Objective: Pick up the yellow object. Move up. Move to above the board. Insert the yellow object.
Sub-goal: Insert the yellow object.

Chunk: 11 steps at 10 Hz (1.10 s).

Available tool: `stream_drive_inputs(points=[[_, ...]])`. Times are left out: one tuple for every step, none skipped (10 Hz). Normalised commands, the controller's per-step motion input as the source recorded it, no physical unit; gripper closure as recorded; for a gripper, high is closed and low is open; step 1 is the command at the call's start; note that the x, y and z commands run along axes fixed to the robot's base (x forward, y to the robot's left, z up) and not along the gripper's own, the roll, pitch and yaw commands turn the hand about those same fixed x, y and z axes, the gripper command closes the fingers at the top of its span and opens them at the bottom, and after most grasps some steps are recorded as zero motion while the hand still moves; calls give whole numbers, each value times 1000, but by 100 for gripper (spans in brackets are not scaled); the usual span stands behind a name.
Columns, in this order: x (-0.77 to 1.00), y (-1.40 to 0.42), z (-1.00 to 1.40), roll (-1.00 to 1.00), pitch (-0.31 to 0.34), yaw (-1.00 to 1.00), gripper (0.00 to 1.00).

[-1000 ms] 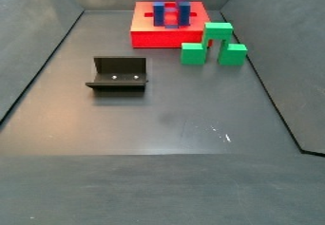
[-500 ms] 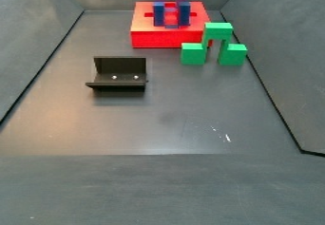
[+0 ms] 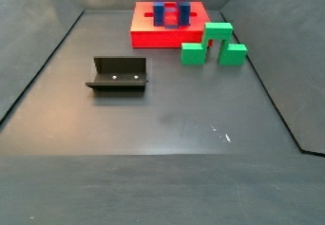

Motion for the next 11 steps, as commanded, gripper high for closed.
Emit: stream_drive_inputs(points=[[0,0,0,39,0,0,100],[0,-34,0,30,0,0,100],[0,-57,0,71,0,0,100],[114,-74,-3,114,10,0,100],[157,-63,-3,114,11,0,100],[191,-71,-6,124,20,0,100],[217,-86,0,150,34,0,100],[214,-77,0,153,34,0,100],[320,-57,0,144,51,0,100],[323,-57,0,139,46,9,100],[274,-83,0,146,27,37,100]])
